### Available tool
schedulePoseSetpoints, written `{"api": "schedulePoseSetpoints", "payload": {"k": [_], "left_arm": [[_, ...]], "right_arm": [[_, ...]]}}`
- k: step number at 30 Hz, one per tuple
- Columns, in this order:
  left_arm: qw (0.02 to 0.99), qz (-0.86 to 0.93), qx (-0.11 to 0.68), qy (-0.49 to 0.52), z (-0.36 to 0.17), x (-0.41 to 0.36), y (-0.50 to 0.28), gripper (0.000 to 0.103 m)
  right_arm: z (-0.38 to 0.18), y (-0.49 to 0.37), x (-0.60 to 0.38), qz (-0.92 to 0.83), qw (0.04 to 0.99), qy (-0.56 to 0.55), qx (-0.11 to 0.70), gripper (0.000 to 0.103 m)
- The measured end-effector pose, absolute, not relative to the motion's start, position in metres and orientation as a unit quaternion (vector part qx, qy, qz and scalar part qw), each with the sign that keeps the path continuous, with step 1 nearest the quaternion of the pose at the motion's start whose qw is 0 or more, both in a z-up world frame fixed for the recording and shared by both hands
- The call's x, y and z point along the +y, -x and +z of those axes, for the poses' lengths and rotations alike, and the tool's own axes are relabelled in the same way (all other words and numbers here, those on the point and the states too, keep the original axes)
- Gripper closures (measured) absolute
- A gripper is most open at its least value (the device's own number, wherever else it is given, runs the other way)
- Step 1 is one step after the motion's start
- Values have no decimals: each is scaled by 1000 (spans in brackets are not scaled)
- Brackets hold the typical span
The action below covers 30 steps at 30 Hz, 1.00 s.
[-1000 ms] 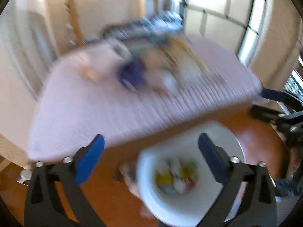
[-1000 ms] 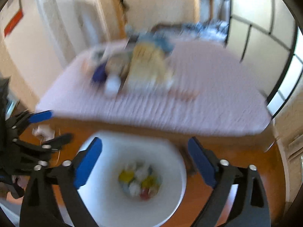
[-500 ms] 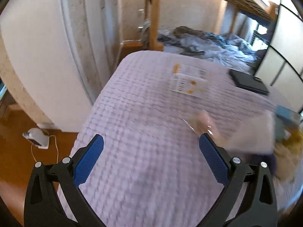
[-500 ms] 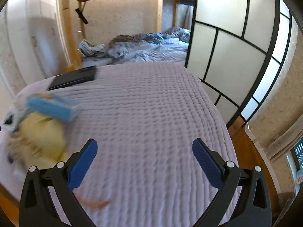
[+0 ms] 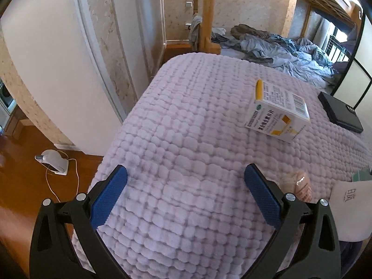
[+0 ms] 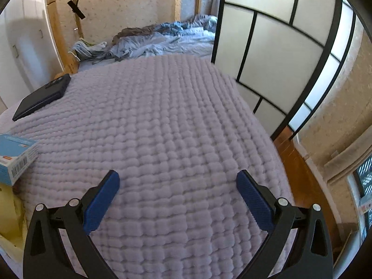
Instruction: Collect trash
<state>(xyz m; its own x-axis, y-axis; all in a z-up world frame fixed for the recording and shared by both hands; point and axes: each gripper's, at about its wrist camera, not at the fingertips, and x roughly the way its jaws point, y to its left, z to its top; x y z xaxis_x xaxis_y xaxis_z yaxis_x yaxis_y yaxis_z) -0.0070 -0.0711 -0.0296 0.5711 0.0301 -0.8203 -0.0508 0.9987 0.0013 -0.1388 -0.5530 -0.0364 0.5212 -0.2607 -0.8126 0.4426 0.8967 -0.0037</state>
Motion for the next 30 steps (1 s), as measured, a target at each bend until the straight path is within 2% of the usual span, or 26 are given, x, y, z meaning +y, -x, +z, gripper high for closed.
{"api": "schedulePoseSetpoints", "payload": {"k": [30], "left_arm": [[886, 23, 463, 11, -30, -68, 6, 1]], "right_arm": [[-38, 139, -554, -203, 865, -103, 447, 4]]}}
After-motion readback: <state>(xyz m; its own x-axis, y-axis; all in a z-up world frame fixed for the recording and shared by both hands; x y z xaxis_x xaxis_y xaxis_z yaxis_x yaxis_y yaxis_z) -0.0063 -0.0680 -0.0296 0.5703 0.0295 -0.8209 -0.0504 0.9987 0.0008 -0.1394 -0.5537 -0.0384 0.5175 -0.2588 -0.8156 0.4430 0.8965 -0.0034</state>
